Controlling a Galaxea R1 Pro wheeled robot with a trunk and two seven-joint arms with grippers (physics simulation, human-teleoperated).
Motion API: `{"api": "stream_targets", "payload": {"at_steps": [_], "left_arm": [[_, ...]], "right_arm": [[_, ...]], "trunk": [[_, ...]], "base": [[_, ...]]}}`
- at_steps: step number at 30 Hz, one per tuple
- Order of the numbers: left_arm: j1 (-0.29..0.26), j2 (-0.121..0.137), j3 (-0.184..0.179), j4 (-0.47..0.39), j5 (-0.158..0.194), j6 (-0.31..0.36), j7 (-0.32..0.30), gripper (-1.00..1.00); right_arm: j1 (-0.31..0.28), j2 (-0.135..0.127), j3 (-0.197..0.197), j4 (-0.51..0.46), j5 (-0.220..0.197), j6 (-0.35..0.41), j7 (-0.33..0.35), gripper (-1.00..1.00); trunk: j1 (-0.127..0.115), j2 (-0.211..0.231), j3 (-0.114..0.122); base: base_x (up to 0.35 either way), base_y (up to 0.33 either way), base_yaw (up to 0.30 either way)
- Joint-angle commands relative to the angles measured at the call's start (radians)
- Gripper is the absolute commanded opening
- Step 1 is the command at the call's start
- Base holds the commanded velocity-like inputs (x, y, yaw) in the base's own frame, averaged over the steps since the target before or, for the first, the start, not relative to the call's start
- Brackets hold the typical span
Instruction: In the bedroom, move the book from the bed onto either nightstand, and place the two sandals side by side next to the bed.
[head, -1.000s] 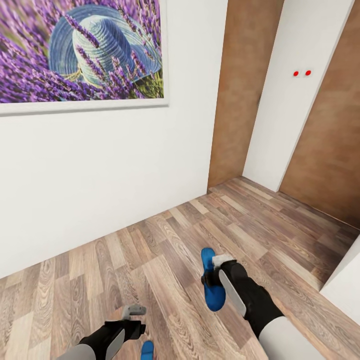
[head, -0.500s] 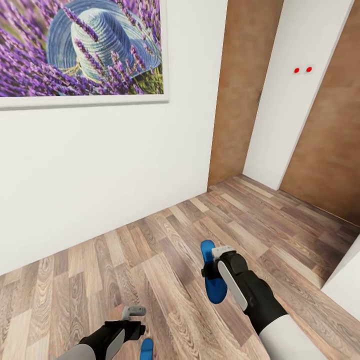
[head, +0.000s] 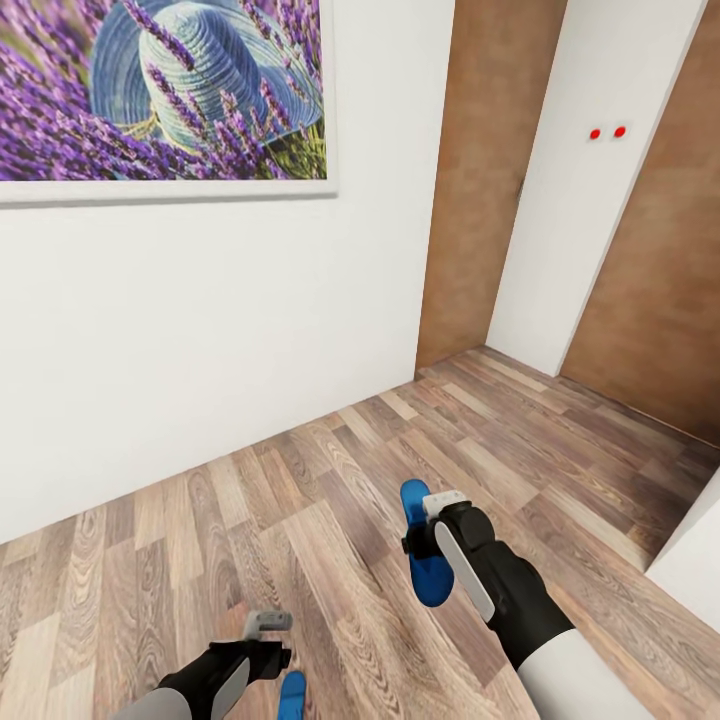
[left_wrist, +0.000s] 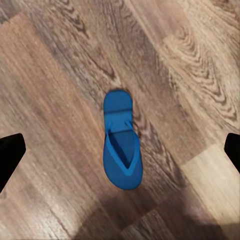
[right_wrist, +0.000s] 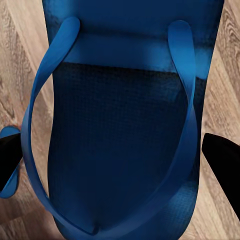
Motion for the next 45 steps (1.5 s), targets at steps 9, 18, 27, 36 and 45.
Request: {"api": "stream_targets", "payload": {"at_steps": [9, 18, 27, 36, 45], "left_arm": [[0.0, 0.0, -0.005, -0.001, 0.006, 0.006, 0.001, 1.0], [0.0, -0.001, -0.005, 0.001, 0.005, 0.013, 0.0, 1.0], [0.0, 0.0, -0.005, 0.002, 0.004, 0.02, -0.001, 1.0], [0.0, 0.0, -0.005, 0.002, 0.004, 0.017, -0.001, 1.0], [0.0, 0.0, -0.005, 0.001, 0.006, 0.01, -0.001, 1.0]], "right_arm": [[-0.001, 0.0, 0.001, -0.001, -0.009, 0.003, -0.01, -1.0], [-0.001, 0.0, 0.002, 0.001, -0.007, 0.003, -0.01, -1.0], [-0.001, 0.0, 0.002, 0.001, -0.005, 0.003, -0.01, -1.0], [-0.001, 0.0, 0.003, 0.001, -0.002, 0.003, -0.01, -1.0], [-0.001, 0.001, 0.003, 0.001, -0.001, 0.003, -0.01, -1.0]], "trunk": [[0.034, -0.064, -0.029], [0.069, -0.127, -0.057], [0.103, -0.19, -0.086], [0.138, -0.253, -0.114], [0.172, -0.316, -0.142]], "base": [[0.0, 0.0, 0.0], [0.0, 0.0, 0.0], [0.0, 0.0, 0.0], [0.0, 0.0, 0.0], [0.0, 0.0, 0.0]]}}
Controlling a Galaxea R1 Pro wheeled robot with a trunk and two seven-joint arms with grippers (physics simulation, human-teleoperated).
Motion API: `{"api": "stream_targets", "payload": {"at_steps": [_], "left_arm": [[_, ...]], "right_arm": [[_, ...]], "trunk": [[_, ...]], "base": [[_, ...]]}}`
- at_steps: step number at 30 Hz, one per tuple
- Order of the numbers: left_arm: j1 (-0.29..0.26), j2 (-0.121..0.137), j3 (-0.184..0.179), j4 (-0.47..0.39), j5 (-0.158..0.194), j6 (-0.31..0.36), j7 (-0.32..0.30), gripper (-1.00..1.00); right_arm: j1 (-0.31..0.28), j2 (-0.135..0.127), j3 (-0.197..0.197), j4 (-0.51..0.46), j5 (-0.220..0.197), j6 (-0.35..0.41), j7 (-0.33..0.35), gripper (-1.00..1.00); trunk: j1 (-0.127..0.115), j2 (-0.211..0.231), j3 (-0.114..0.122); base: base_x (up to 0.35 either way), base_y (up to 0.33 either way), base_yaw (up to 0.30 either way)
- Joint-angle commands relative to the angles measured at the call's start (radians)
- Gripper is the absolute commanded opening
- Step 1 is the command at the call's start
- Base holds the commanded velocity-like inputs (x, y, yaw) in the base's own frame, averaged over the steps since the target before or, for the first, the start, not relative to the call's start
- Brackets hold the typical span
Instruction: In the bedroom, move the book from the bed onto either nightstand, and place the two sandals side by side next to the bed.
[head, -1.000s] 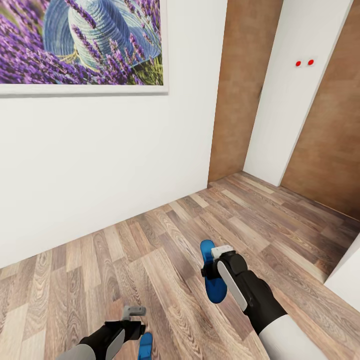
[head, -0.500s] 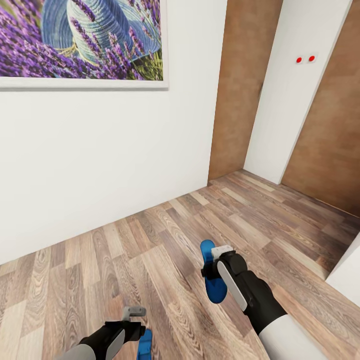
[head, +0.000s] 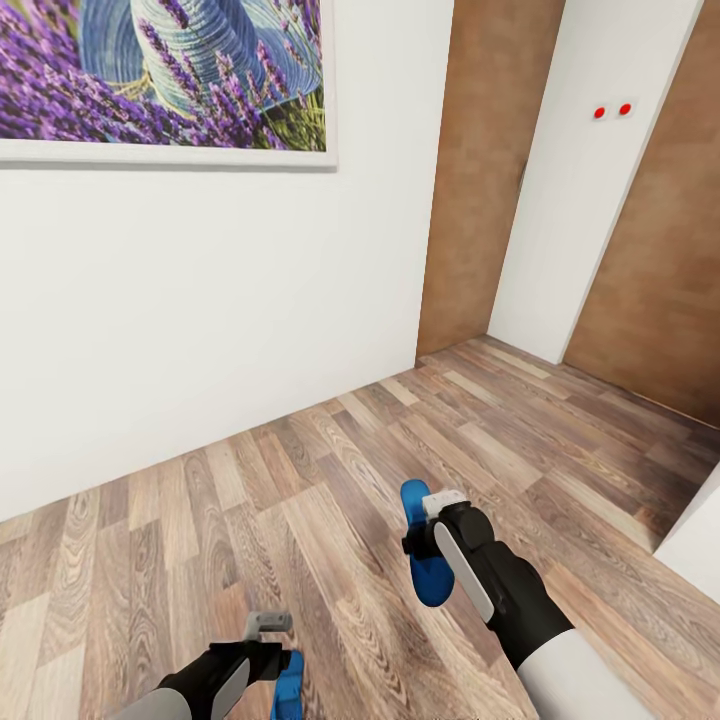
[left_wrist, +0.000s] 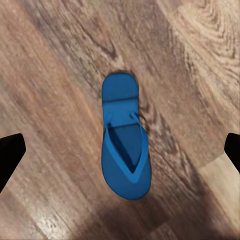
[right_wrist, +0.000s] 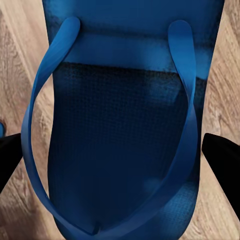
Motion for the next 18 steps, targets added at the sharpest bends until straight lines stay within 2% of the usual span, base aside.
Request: {"api": "stream_targets", "payload": {"at_steps": [1, 18], "left_arm": [[0.0, 0.0, -0.005, -0.002, 0.006, 0.006, 0.0, 1.0], [0.0, 0.0, -0.005, -0.002, 0.007, 0.0, -0.001, 1.0]], "right_arm": [[-0.001, 0.0, 0.001, -0.001, -0.01, 0.003, -0.01, -1.0], [-0.001, 0.0, 0.003, -0.001, -0.009, 0.003, -0.012, -1.0]], "trunk": [[0.004, -0.008, -0.004], [0.069, -0.127, -0.057]], "base": [[0.0, 0.0, 0.0], [0.0, 0.0, 0.0]]}}
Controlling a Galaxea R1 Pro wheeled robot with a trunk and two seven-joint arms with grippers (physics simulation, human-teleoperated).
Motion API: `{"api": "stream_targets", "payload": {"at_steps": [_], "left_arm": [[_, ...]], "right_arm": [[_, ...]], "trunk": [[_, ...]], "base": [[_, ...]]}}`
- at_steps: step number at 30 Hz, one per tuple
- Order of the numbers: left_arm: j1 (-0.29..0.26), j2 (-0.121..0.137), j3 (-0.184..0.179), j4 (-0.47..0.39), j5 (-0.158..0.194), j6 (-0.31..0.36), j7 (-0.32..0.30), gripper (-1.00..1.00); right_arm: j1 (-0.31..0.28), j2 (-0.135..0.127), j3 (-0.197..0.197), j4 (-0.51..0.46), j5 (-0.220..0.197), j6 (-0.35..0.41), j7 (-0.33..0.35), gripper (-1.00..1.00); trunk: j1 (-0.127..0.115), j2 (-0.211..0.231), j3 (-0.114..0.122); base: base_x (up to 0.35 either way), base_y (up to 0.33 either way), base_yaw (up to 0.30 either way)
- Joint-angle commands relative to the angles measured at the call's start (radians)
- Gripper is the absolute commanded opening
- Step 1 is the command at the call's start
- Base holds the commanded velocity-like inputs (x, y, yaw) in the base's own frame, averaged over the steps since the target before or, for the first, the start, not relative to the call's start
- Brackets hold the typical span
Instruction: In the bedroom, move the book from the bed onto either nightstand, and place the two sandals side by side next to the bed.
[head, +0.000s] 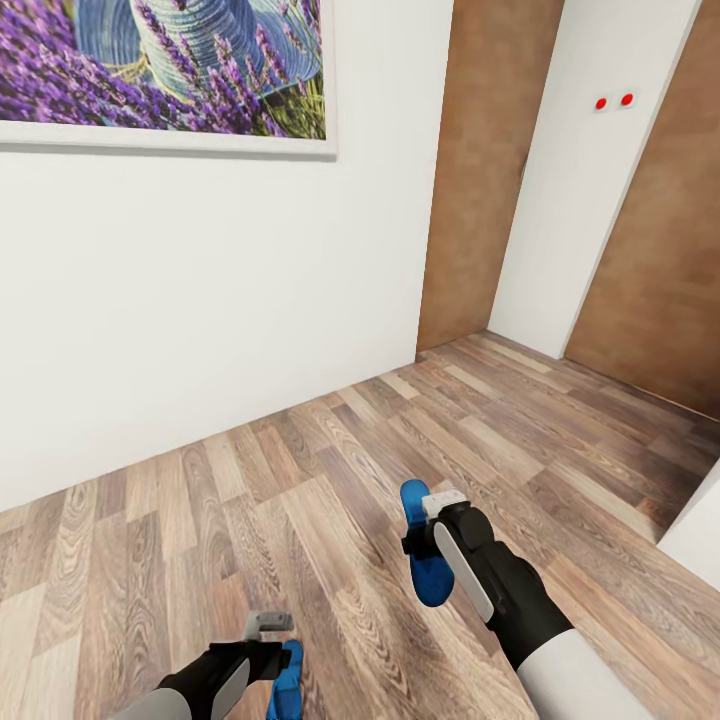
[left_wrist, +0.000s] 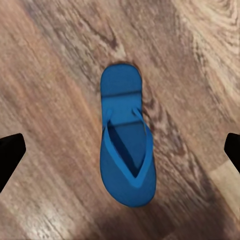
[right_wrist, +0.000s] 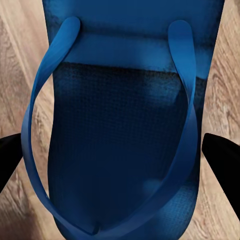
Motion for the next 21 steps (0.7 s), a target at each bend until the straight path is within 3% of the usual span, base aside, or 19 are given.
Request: {"api": "stream_targets", "payload": {"at_steps": [1, 14, 21], "left_arm": [[0.0, 0.0, -0.005, -0.002, 0.006, 0.005, 0.0, 1.0], [0.0, -0.001, -0.005, -0.001, 0.003, -0.067, 0.0, 1.0], [0.0, -0.001, -0.005, -0.001, 0.004, -0.072, 0.0, 1.0]], "right_arm": [[-0.001, 0.0, 0.001, -0.001, -0.01, 0.003, -0.01, -1.0], [-0.001, 0.001, 0.001, -0.001, -0.01, 0.003, -0.011, -1.0], [-0.001, 0.001, 0.001, 0.001, -0.01, 0.003, -0.011, -1.0]], "trunk": [[0.004, -0.008, -0.004], [0.054, -0.099, -0.045], [0.057, -0.1, -0.072]], "base": [[0.0, 0.0, 0.0], [0.0, 0.0, 0.0], [0.0, 0.0, 0.0]]}}
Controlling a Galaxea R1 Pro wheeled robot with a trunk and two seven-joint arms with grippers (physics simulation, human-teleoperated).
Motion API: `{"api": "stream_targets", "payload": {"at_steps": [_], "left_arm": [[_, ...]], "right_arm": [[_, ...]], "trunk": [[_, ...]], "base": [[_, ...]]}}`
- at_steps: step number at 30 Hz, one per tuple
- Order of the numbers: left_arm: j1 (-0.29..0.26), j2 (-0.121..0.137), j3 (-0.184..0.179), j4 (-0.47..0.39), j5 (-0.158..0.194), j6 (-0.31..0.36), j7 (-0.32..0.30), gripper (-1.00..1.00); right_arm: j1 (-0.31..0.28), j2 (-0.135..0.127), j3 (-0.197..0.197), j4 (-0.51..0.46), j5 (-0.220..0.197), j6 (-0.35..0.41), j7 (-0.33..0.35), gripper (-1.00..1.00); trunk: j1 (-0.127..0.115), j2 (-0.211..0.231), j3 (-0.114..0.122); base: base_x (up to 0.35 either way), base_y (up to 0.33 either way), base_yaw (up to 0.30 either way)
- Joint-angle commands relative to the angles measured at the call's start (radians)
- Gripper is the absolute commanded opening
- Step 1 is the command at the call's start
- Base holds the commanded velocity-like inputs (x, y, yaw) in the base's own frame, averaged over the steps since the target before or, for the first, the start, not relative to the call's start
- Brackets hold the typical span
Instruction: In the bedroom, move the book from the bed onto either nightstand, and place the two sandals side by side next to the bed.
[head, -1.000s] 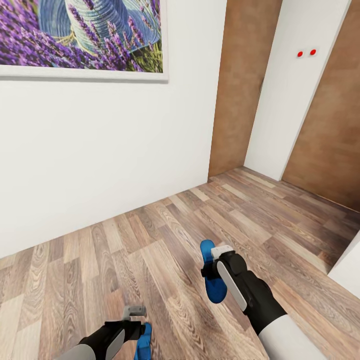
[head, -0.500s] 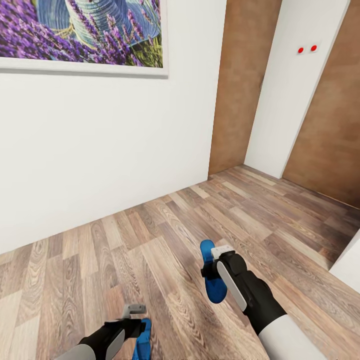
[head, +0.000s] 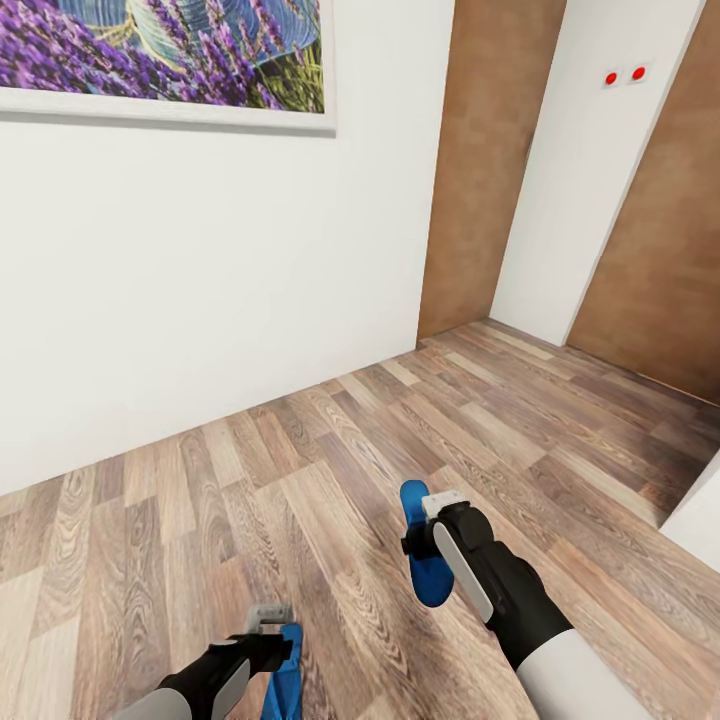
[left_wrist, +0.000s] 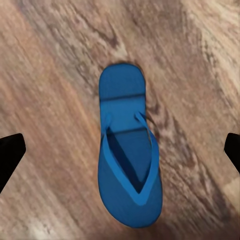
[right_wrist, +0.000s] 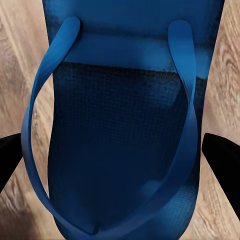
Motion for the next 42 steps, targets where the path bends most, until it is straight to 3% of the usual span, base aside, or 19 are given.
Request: {"api": "stream_targets", "payload": {"at_steps": [1, 9, 22, 42], "left_arm": [[0.0, 0.0, -0.005, -0.002, 0.006, 0.006, 0.0, 1.0], [0.0, 0.002, -0.005, -0.003, 0.007, 0.002, 0.0, 1.0], [0.0, 0.003, -0.005, -0.004, 0.006, -0.067, 0.001, 1.0], [-0.001, 0.003, -0.005, -0.007, 0.005, -0.062, 0.003, 1.0]], "right_arm": [[-0.001, 0.0, 0.001, 0.0, -0.01, 0.003, -0.01, -1.0], [-0.001, 0.0, 0.001, 0.001, -0.01, 0.003, -0.01, -1.0], [-0.001, 0.001, 0.003, 0.001, -0.01, 0.003, -0.01, -1.0], [-0.001, 0.001, 0.003, 0.006, -0.01, 0.003, -0.01, -1.0]], "trunk": [[0.0, -0.001, -0.005], [0.004, -0.003, -0.036], [0.01, -0.006, -0.086], [0.019, -0.01, -0.163]], "base": [[0.0, 0.0, 0.0], [0.0, 0.0, 0.0], [0.0, 0.0, 0.0], [0.0, 0.0, 0.0]]}}
